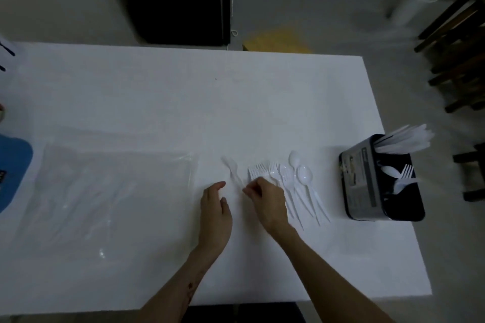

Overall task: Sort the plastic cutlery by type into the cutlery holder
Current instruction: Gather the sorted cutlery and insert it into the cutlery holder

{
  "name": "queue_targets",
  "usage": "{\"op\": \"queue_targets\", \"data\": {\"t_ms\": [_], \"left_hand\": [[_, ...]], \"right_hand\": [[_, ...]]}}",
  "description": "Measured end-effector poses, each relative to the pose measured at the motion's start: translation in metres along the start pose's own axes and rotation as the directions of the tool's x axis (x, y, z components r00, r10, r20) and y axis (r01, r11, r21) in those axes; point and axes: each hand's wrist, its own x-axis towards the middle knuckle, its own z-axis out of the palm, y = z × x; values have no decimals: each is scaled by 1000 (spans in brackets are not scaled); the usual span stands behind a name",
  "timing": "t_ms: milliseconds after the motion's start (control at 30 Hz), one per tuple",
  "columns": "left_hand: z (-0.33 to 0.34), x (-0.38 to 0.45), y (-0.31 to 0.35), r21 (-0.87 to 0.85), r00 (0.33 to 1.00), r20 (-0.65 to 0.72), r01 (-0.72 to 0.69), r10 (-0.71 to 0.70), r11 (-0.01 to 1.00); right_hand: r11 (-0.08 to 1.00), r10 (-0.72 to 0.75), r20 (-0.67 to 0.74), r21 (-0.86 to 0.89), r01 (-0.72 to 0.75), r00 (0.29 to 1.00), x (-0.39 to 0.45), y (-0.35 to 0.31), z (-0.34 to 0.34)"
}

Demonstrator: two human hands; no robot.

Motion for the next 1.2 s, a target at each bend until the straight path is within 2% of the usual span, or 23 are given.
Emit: {"op": "queue_targets", "data": {"t_ms": [67, 167, 200, 267, 333, 433, 500, 733, 833, 900, 967, 1033, 1067, 1133, 1200], "left_hand": [[6, -1, -2, 88, 996, 69, -66, 60, 994], [18, 0, -13, 267, 935, 265, -305, 234, 914], [23, 0, -17, 328, 911, 319, -365, 261, 871], [28, 0, -20, 427, 895, 392, -383, 213, 819], [30, -2, -19, 441, 897, 402, -364, 182, 820], [31, -6, -16, 398, 907, 361, -359, 215, 844], [34, -8, -15, 375, 917, 327, -349, 229, 859], [51, -14, 9, 184, 931, 236, -326, 280, 927], [59, -17, 31, 98, 951, 171, -277, 258, 956], [66, -19, 53, 9, 975, 121, -188, 186, 982], [73, -14, 76, -161, 981, 190, 74, -43, 984], [81, -6, 91, -342, 905, 354, 359, -235, 868], [86, -2, 93, -393, 880, 389, 427, -274, 814], [92, 2, 94, -419, 880, 351, 454, -321, 786], [94, 4, 92, -417, 869, 308, 489, -387, 766]], "right_hand": [[1000, 17, -5, 6, -17, 1000, -16, 14, 6], [1000, 22, 7, 4, -22, 1000, -23, 25, 6], [1000, 25, 7, 7, -25, 1000, -23, 27, 2], [999, 41, -65, 17, -40, 997, -23, 33, -8], [995, 104, -255, 28, -100, 961, -25, 44, -24], [970, 237, -492, 71, -232, 838, -26, 70, -47], [959, 271, -497, 69, -274, 824, -24, 84, -56], [971, 209, -407, -20, -238, 889, -15, 101, -71], [983, 183, -425, 68, -170, 887, -20, 103, -77], [967, 178, -395, 241, -86, 901, -26, 97, -84], [924, 123, -224, 381, -29, 967, -30, 89, -89], [906, 58, -73, 422, -22, 996, -33, 86, -90], [900, 68, -64, 435, -33, 996, -33, 86, -90], [915, 162, -186, 397, -77, 969, -30, 93, -89], [962, 236, -341, 214, -169, 910, -25, 106, -88]]}}
